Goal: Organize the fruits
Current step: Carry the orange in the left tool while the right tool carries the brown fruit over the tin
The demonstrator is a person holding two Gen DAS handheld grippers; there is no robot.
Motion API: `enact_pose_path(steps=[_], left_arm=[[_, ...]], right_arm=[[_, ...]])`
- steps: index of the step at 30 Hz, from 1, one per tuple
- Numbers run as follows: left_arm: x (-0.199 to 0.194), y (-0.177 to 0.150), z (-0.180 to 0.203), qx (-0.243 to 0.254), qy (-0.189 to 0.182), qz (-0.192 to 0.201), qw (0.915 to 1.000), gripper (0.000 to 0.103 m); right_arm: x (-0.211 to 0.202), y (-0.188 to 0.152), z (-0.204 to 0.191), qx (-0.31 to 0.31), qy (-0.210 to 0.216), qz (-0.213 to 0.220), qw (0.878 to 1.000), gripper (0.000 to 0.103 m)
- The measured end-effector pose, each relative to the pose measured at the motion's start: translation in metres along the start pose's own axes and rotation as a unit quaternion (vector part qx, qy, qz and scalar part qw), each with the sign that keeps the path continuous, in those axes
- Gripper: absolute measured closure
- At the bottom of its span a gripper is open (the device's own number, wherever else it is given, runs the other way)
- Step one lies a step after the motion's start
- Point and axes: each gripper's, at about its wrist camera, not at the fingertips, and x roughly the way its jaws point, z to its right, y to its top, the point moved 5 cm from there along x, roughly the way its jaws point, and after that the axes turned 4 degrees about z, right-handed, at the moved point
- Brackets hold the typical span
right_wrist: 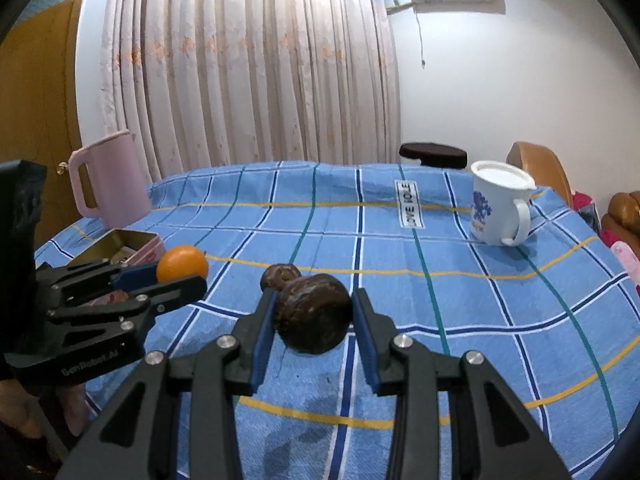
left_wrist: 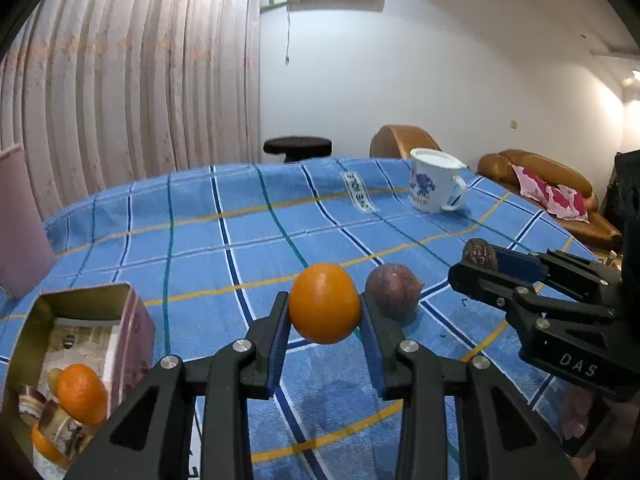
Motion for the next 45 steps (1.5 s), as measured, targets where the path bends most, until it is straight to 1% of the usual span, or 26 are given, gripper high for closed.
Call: enact_pose_path(steps=[4,8,14,19,20,26,30,33,36,41,45], left_arm=[[-0.009,0.000,0.000,0.003,0.005,0.013,0.9999,0.067],[-0.013,-0.001,-0.008,-0.002,0.009,0.017,0.9998,0.067],[-0.029,-0.001,-0.033,-0.023,0.025,0.020,0.9992,0.067],[-0.053,0.003,-0.065,-0.039,0.048,0.030,0.9976,0.067],[-0.060,0.003,-0.074,-0.042,0.058,0.032,0.9969,0.067],[-0.087,0.004,-0.122,-0.063,0.091,0.038,0.9932,0.067],[-0.097,0.000,-0.152,-0.066,0.118,0.033,0.9903,0.067],[-0.099,-0.006,-0.172,-0.071,0.136,0.020,0.9879,0.067],[-0.098,-0.014,-0.187,-0.086,0.143,0.007,0.9859,0.067],[-0.097,-0.028,-0.196,-0.092,0.150,-0.009,0.9843,0.067],[-0.096,-0.036,-0.198,-0.092,0.156,-0.021,0.9832,0.067]], right_arm=[[-0.005,0.004,-0.009,-0.018,0.000,0.019,1.000,0.063],[-0.005,0.005,-0.016,-0.018,0.005,0.021,1.000,0.063],[-0.005,0.012,-0.032,-0.024,0.020,0.027,0.999,0.063],[-0.002,0.025,-0.059,-0.032,0.051,0.037,0.997,0.063],[-0.001,0.028,-0.066,-0.034,0.060,0.039,0.997,0.063],[0.006,0.045,-0.112,-0.051,0.107,0.043,0.992,0.063],[0.016,0.050,-0.143,-0.061,0.141,0.038,0.987,0.063],[0.025,0.048,-0.171,-0.073,0.166,0.031,0.983,0.063],[0.031,0.041,-0.195,-0.085,0.189,0.020,0.978,0.063],[0.048,0.022,-0.226,-0.101,0.213,-0.011,0.972,0.063],[0.054,0.008,-0.239,-0.114,0.224,-0.031,0.967,0.063]])
